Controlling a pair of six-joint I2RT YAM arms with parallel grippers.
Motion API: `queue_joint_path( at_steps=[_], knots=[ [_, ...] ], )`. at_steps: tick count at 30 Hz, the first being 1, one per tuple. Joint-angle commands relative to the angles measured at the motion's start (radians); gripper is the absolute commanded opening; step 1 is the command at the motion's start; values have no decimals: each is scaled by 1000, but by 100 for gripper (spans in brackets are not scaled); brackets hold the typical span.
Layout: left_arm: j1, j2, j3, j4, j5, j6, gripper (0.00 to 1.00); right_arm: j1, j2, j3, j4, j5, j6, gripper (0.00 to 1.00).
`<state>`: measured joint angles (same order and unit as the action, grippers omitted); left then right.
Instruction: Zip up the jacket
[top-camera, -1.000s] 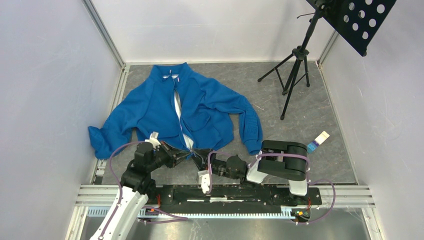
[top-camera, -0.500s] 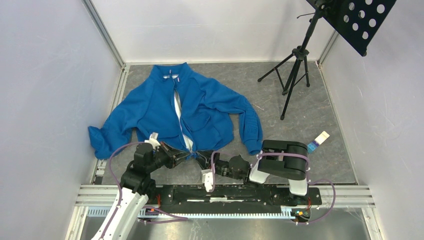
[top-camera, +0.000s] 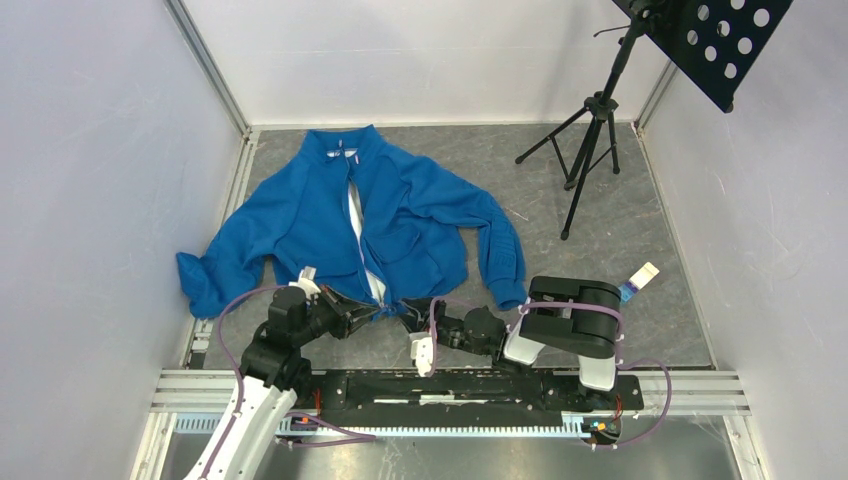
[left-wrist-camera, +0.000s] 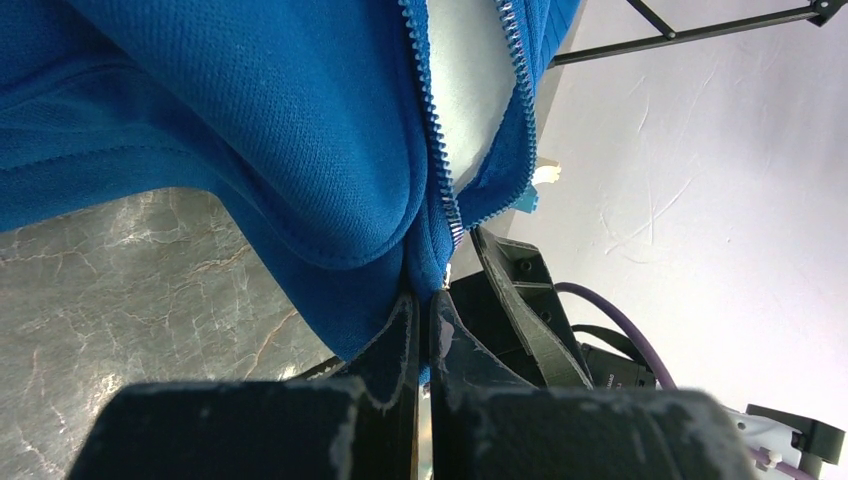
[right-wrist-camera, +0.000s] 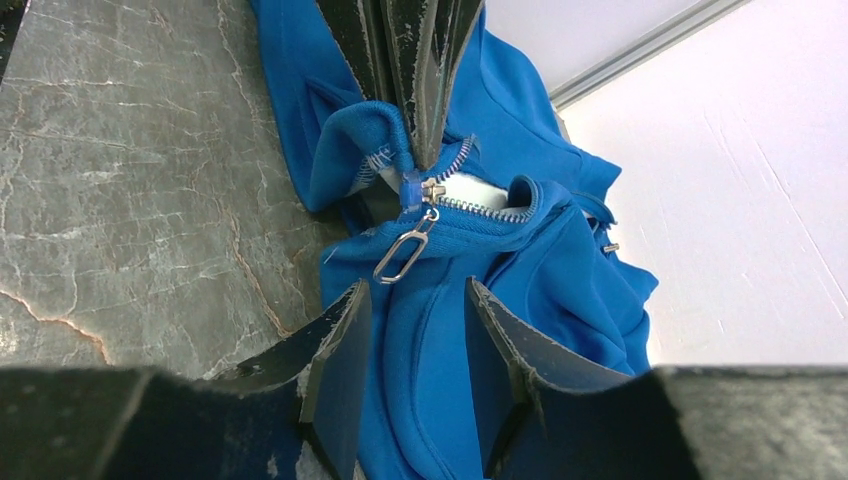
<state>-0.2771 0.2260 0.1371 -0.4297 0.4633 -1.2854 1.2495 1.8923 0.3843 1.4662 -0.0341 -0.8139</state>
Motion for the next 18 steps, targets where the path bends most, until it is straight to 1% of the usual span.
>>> queue_joint_path(
  at_steps=[1, 5, 11, 15, 18],
  knots=[
    [-3, -1, 15, 11, 32, -4, 2, -3, 29, 32, 160, -19, 22, 46],
    [-2, 9, 18, 27, 35, -6, 2, -2, 52, 63, 155, -14, 27, 46],
    [-1, 15, 13, 33, 35, -8, 2, -3, 65, 89, 174, 16, 24, 42],
    [-2, 21, 7, 43, 35, -9, 2, -2, 65, 92, 176, 7, 35, 38],
    [-2, 23, 9, 45, 35, -8, 2, -2, 59, 90, 172, 18, 35, 33]
  ],
)
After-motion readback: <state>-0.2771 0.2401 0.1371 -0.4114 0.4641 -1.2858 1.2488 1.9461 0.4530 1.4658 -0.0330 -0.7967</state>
